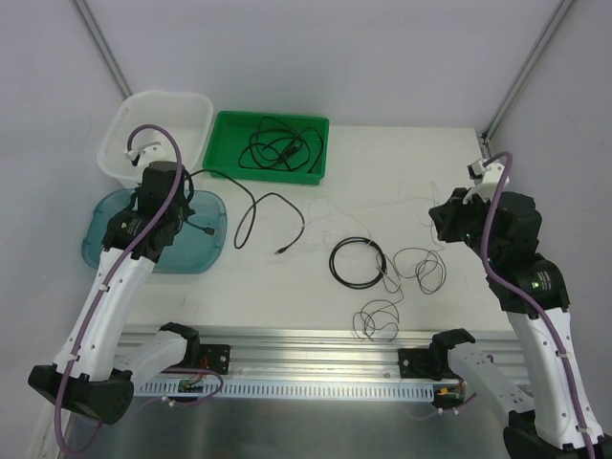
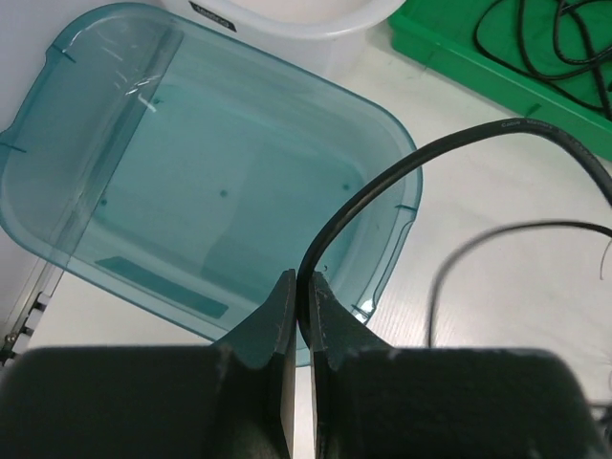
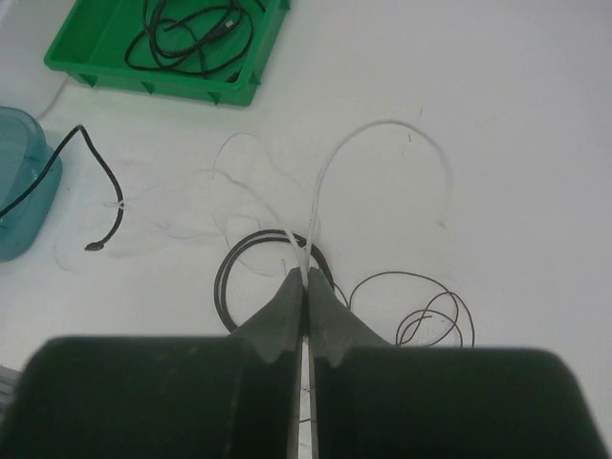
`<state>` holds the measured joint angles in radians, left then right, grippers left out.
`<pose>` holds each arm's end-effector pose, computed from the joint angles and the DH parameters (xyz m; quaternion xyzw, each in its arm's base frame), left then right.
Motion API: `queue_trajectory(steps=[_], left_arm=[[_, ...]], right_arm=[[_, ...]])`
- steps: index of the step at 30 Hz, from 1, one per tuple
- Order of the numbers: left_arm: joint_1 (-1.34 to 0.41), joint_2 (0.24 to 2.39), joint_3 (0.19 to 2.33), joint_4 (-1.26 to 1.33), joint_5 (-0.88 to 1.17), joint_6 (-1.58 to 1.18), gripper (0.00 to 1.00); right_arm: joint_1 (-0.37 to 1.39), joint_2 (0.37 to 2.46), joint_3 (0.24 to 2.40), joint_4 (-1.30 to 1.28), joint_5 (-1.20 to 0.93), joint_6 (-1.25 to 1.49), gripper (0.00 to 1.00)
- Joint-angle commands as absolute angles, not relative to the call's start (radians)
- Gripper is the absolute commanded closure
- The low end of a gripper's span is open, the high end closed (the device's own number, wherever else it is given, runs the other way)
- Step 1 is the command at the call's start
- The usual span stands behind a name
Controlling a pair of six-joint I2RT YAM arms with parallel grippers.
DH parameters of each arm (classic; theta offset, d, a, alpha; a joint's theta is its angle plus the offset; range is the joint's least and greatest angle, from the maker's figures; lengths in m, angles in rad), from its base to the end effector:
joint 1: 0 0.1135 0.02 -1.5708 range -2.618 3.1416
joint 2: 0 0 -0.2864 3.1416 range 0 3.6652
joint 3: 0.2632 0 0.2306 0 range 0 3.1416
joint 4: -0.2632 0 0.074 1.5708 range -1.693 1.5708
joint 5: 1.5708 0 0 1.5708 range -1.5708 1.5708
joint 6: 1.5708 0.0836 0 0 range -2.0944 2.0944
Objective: Untangle the cables
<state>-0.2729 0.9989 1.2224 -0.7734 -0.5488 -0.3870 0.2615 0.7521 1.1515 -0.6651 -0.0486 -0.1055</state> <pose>0.1973 -0.0099 0.3862 -0.1801 0.8310 0.0713 0.5215 0.1387 0.0413 0.4097 -0.1594 0.7783 0.0665 0.6037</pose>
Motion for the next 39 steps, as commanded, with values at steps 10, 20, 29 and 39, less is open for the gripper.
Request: queue_trajectory(steps=[10, 20, 29, 39], left_arm=[[-0.247, 1.039, 1.201, -0.773, -0.486, -0.394, 1.0], [-0.247, 1.039, 1.218, -0.764, -0.39, -0.414, 1.0], [-0.282, 0.993, 1.284, -0.744, -0.117, -0.448, 1.0], [-0.299, 0.942, 1.298, -0.744, -0.002, -0.46, 1.0]], right_arm=[[0.186, 0.871, 1.546, -0.738, -0.165, -0.083, 0.99], [0.184, 0.87, 1.436, -0.741, -0.299, -0.04, 0.85], [0.247, 0.89, 1.022, -0.741, -0.232, -0.02, 0.38], [0.554, 1.149, 1.075, -0.47, -0.365, -0.179, 0.33]])
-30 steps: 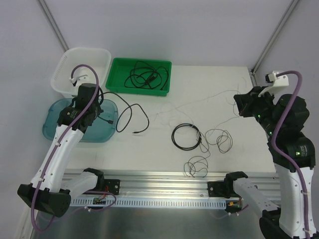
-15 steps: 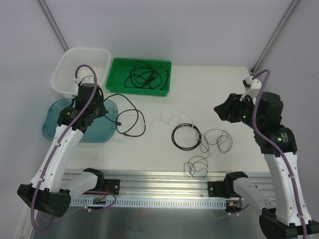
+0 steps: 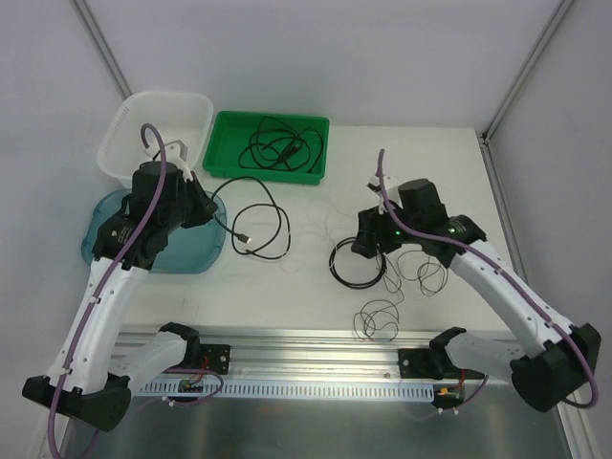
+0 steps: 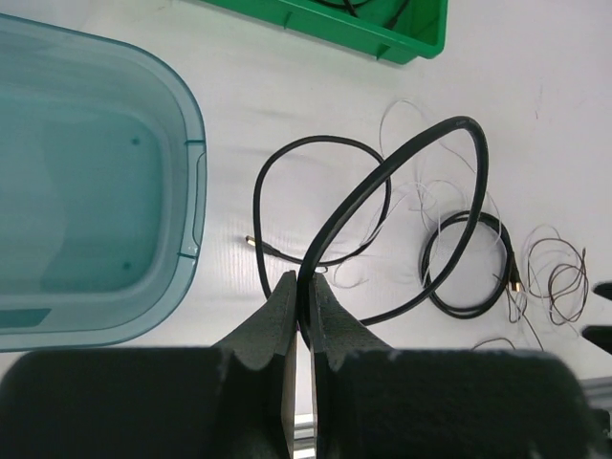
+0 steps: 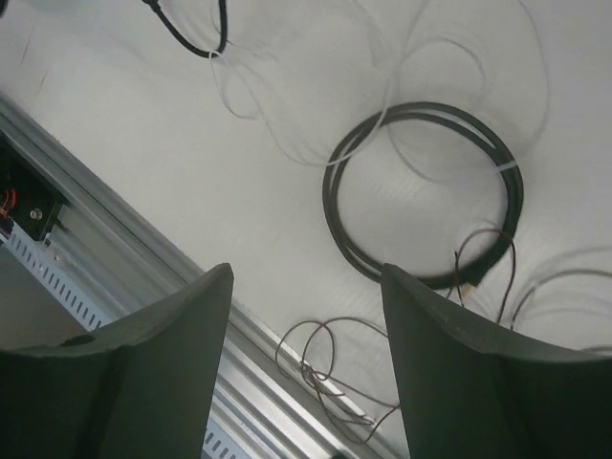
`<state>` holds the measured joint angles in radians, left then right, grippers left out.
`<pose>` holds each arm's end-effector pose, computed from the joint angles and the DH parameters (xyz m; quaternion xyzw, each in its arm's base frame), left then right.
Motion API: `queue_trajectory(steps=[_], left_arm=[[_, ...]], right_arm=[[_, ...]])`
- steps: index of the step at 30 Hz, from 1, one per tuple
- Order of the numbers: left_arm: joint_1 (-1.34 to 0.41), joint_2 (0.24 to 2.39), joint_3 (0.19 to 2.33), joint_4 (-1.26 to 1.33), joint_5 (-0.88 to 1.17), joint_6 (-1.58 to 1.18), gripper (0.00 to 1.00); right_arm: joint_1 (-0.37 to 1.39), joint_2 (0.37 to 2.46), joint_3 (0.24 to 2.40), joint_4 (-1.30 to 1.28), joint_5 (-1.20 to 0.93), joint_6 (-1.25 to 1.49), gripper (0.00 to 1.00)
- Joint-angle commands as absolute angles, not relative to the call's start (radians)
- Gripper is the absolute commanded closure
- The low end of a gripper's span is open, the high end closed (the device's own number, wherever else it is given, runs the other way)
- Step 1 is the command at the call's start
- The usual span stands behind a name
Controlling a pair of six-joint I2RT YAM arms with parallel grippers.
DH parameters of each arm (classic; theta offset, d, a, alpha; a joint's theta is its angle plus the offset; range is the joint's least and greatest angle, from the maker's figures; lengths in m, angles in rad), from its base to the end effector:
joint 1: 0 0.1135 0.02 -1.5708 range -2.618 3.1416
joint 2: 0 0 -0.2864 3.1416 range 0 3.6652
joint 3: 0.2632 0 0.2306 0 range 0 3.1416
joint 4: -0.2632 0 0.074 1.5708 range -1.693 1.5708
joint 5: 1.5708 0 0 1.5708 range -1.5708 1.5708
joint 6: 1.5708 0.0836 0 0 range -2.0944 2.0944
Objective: Untangle the cables
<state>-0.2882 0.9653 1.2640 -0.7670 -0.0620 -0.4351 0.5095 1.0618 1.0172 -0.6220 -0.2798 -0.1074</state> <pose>0.1862 -0.0498 0.4008 -0.0787 0.8480 -0.1605 0.4990 0.1868 0.1308 0.3182 -0.3284 0.8302 0.2093 0.3988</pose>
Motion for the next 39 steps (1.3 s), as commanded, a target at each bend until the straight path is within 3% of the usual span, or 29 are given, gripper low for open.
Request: queue_trajectory(steps=[1, 8, 15, 24, 36, 38, 39], left_arm=[[-0.299, 0.939, 1.298, -0.745, -0.002, -0.459, 1.0], [-0.302, 0.917, 1.302, -0.746, 0.043, -0.465, 1.0], [-0.302, 0.911, 1.319, -0.746, 0.072, -0.463, 1.0], [-0.301, 0.91, 1.345, -0.745, 0.081, -0.472, 1.0], [-0.302, 0.93, 1.345, -0.746, 0.046, -0.491, 1.0], [-0.302, 0.927, 1.35, -0.744, 0.048, -0.495, 1.0], [-0.302, 0.925, 1.356, -0.745, 0.045, -0.499, 1.0]], right_arm=[[0.563, 1.226, 1.091, -0.43, -0.38, -0.21, 0.33], [0.601, 1.549, 1.294, -0.336, -0.474, -0.334, 0.32], [0.601, 1.828, 1.515, -0.403, -0.578, -0.434, 0.31], [0.601, 1.988, 1.575, -0.407, -0.684, -0.463, 0.31], [0.609, 1.904, 1.41, -0.354, -0.773, -0.431, 0.47], [0.611, 1.907, 1.39, -0.334, -0.772, -0.423, 0.53], [0.609, 1.908, 1.387, -0.328, -0.776, -0.413, 0.61]])
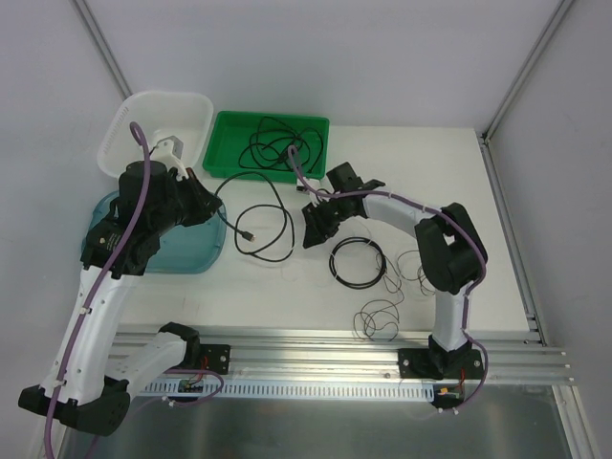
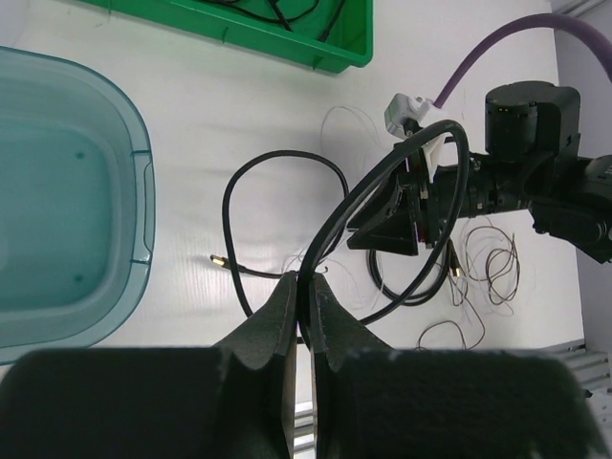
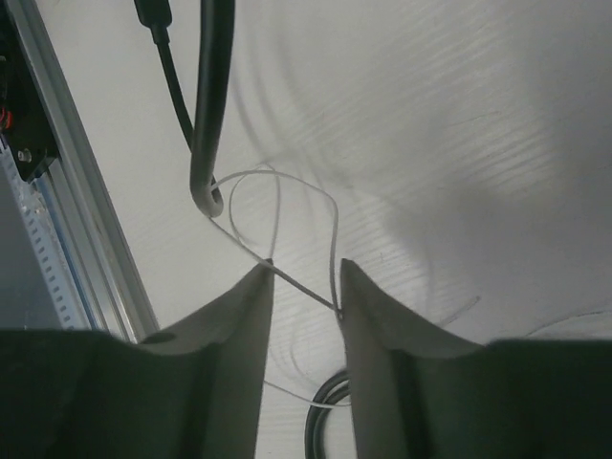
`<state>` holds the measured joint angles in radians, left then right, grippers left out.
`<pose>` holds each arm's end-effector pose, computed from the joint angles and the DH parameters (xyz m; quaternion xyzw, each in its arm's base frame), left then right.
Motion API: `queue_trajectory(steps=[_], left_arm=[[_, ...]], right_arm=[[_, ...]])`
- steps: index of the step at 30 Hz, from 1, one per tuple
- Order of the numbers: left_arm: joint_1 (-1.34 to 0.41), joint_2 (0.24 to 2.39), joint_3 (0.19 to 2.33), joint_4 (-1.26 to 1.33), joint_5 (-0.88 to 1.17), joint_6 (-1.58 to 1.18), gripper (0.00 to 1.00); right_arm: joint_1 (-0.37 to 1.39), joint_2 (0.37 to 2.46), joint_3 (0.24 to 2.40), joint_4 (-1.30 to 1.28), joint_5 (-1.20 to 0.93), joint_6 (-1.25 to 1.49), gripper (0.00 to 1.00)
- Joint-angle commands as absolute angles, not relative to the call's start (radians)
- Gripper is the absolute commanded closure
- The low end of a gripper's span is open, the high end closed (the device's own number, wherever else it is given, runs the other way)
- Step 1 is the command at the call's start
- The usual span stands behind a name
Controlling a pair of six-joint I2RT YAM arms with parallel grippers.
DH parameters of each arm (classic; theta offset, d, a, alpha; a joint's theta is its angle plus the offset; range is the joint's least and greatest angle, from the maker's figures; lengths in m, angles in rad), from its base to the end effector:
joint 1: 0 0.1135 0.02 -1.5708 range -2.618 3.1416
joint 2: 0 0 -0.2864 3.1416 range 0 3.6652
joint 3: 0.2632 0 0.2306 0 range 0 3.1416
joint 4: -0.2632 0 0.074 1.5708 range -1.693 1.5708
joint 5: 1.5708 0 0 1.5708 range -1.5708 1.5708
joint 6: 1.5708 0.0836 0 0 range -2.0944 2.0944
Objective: Untangle the cables
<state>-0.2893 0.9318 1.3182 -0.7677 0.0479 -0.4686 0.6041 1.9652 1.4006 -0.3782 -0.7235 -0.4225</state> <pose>0.1704 -0.0549 0.4243 -0.0608 0.8259 -0.2257 0.5131 0.3229 0.2901 0.1989 -0.5320 0.7212 0.3614 0.2572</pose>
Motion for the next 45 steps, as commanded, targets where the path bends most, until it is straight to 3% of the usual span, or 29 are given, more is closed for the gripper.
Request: queue_trajectory(steps=[1, 6, 8, 18, 26, 38, 45], left_arm=[[-0.302, 0.923, 1.358, -0.746, 0.034, -0.503, 1.0], [-0.302, 0.911, 1.355, -0.735, 0.006, -0.566, 1.0], [-0.302, 0.905, 1.347, -0.72, -0.02, -0.598, 1.0], [-0.356, 0.865, 1.195, -0.462, 0.051, -0.877, 1.0], [-0.552, 0.876, 1.167, -0.348, -0.136, -0.992, 1.0], [-0.603, 0.844, 1.097, -0.249, -0.153, -1.086, 1.0], [-0.603, 0.815, 1.054, -0.244, -0.186, -1.117, 1.0]], right_arm=[[0.612, 1.911, 1.384, -0.324, -0.779, -0.408, 0.67], [0.632, 1.839, 1.298, -0.258, -0.762, -0.362, 0.96], [0.641, 1.769, 1.258, -0.229, -0.746, -0.319, 0.99], [0.715, 1.47, 0.987, 0.102, -0.484, -0.036, 0.99], [0.859, 1.43, 0.979, 0.175, -0.171, 0.075, 0.99], [0.977, 1.462, 0.954, 0.132, 0.306, 0.293, 0.99], [0.979, 1.402, 0.813, 0.325, 0.275, 0.363, 0.99]])
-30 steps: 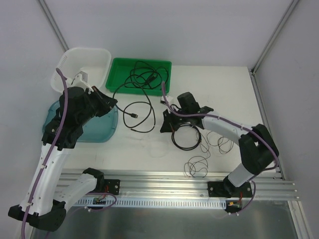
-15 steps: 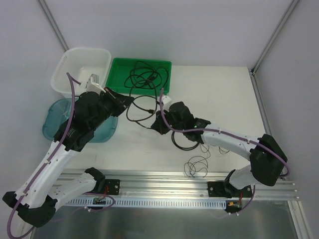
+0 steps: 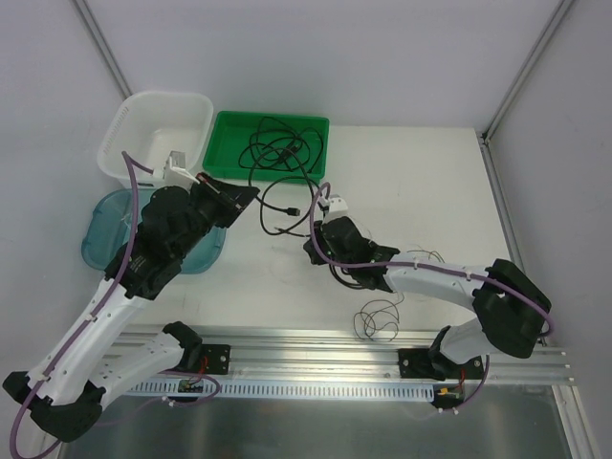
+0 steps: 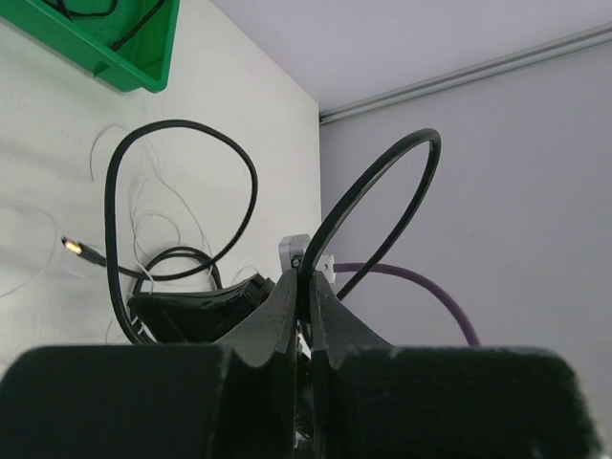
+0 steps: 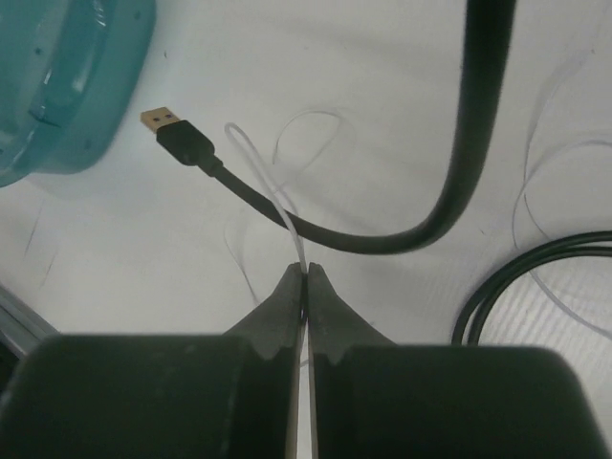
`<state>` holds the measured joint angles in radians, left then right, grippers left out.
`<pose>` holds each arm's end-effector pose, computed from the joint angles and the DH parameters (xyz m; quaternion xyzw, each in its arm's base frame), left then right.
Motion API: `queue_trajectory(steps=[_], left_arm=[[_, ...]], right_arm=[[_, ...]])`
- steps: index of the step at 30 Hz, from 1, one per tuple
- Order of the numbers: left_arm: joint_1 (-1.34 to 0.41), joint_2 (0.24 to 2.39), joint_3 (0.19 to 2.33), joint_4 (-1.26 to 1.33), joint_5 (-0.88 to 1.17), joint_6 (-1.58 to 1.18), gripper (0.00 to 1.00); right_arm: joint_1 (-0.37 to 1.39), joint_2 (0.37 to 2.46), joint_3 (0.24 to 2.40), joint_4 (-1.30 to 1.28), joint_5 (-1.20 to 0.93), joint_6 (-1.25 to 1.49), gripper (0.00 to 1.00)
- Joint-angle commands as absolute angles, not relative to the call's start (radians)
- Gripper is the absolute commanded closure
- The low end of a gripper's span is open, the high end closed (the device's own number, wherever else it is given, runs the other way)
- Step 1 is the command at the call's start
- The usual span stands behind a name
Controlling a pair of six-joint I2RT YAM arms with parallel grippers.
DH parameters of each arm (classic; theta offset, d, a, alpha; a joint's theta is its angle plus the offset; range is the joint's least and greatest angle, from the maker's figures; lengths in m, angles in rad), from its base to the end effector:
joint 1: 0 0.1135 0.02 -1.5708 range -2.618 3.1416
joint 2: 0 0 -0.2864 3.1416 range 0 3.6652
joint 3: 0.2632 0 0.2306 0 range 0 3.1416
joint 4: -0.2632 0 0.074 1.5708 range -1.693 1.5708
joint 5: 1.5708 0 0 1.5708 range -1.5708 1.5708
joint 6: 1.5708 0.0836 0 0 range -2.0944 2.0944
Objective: Untangle the cables
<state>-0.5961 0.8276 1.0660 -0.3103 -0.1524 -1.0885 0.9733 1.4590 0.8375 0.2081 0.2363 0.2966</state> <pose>0.1599 -0.0932 0.4240 -0.2282 0.6953 -0.4697 0.4938 0.2109 0.2752 0.2549 -0.2151 0.8056 0.2427 0.4958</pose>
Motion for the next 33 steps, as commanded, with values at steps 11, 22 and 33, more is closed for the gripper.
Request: queue_trajectory(steps=[11, 22, 33], left_arm=[[-0.624, 0.81, 0.991, -0.192, -0.205, -1.236, 1.0], [-0.686, 0.818, 0.968, -0.112, -0.279, -1.295, 1.0], [-0.71, 0.802, 0.966, -0.095, -0.373, -1.217, 1.0]], right_arm=[[0.968, 1.414, 0.764, 0.509, 0.158, 0.417, 0.99], [0.999, 1.52, 0.834, 0.597, 0.126, 0.512, 0.99], [1.02, 1.574, 0.873, 0.586, 0.008, 0.456, 0.99]])
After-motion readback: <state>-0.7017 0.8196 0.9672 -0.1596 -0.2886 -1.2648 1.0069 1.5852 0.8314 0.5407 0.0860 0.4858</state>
